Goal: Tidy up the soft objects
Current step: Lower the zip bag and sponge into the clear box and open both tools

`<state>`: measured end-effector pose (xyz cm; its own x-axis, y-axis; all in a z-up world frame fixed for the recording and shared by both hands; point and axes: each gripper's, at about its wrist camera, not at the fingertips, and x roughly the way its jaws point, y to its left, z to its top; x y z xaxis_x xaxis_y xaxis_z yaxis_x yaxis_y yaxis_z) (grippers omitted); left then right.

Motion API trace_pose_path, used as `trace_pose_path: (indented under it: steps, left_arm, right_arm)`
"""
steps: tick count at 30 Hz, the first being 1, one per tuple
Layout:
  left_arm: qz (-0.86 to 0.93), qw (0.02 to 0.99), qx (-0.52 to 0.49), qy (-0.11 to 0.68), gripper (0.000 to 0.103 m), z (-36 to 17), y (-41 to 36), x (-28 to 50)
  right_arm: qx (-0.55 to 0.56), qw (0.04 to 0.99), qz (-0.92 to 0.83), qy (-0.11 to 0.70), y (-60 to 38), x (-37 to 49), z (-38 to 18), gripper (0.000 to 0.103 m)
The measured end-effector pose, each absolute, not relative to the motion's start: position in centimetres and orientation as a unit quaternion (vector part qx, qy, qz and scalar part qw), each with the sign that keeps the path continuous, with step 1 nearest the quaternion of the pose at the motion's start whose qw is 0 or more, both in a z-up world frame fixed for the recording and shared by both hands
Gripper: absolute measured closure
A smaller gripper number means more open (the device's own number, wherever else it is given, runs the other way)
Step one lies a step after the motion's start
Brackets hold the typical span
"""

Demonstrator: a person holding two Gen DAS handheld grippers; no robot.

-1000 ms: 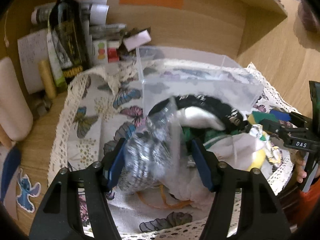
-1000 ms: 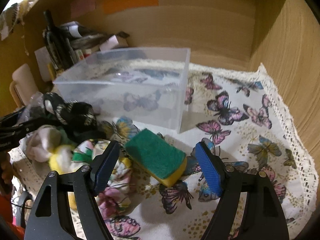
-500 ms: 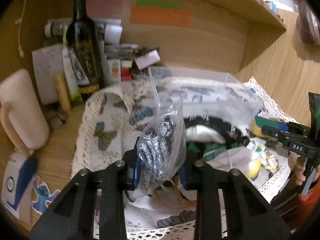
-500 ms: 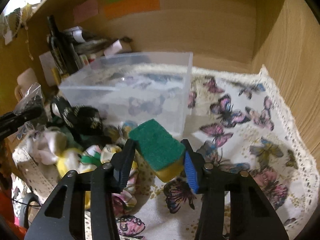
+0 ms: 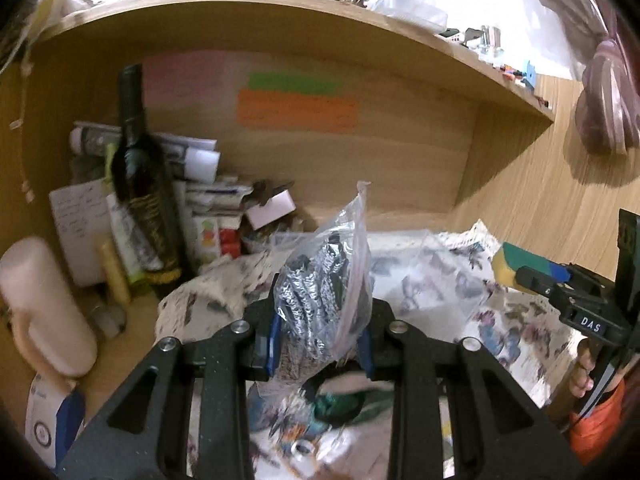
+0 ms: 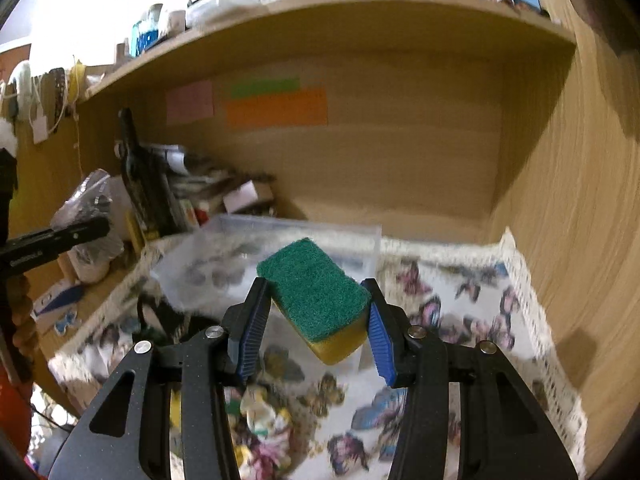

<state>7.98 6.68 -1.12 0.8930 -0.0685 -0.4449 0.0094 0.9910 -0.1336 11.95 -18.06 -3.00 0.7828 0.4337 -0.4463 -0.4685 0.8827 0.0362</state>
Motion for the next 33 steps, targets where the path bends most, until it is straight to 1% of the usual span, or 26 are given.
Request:
trace_pose_path:
  steps: [5, 10, 19, 24, 25, 27, 29, 31, 32, 33]
  left_arm:
    - [-0.024, 0.966, -0.062, 0.248, 0.073, -0.8, 6.0, 11.6]
    - [-0.025, 0.954, -0.063, 0.292, 0.073, -2.1, 5.8, 15.8]
    - [-0.046, 0.921, -0.064, 0.382, 0.073, -6.1, 4.8, 21.3]
    - [-0.046, 0.91, -0.055, 0.408, 0.072, -7.5, 3.8, 22.8]
    - [-0.047, 0.908, -0.055, 0.412, 0.072, -7.7, 3.7, 23.0]
    - [-0.053, 0.905, -0.055, 0.417, 0.071, -7.9, 3.6, 23.0]
    - [-0.064, 0.902, -0.061, 0.423, 0.07, -7.9, 3.6, 23.0]
    - [-0.072, 0.901, -0.065, 0.422, 0.067, -7.7, 3.7, 22.8]
    - [-0.073, 0.903, -0.065, 0.419, 0.063, -7.4, 3.6, 22.6]
    - [-0.072, 0.905, -0.063, 0.415, 0.057, -7.1, 3.6, 22.3]
  right_arm:
    - [-0.042, 0.947, 0.236, 0.212, -17.2, 13.5, -1.6, 0.06]
    - [-0.044, 0.944, 0.238, 0.225, -16.2, 16.0, -1.5, 0.06]
    - [-0.07, 0.921, 0.233, 0.305, -13.5, 21.2, -5.0, 0.06]
    - [-0.08, 0.906, 0.226, 0.35, -12.3, 23.6, -7.4, 0.059]
    - [-0.083, 0.903, 0.225, 0.356, -12.1, 23.8, -7.8, 0.058]
    - [-0.091, 0.901, 0.222, 0.362, -11.8, 24.1, -8.3, 0.057]
    - [-0.099, 0.902, 0.22, 0.359, -11.7, 24.0, -8.5, 0.053]
    - [-0.104, 0.902, 0.22, 0.357, -11.6, 23.5, -8.2, 0.04]
    - [-0.102, 0.905, 0.221, 0.35, -11.8, 23.1, -7.9, 0.038]
    - [-0.099, 0.908, 0.223, 0.341, -12.1, 22.7, -7.6, 0.035]
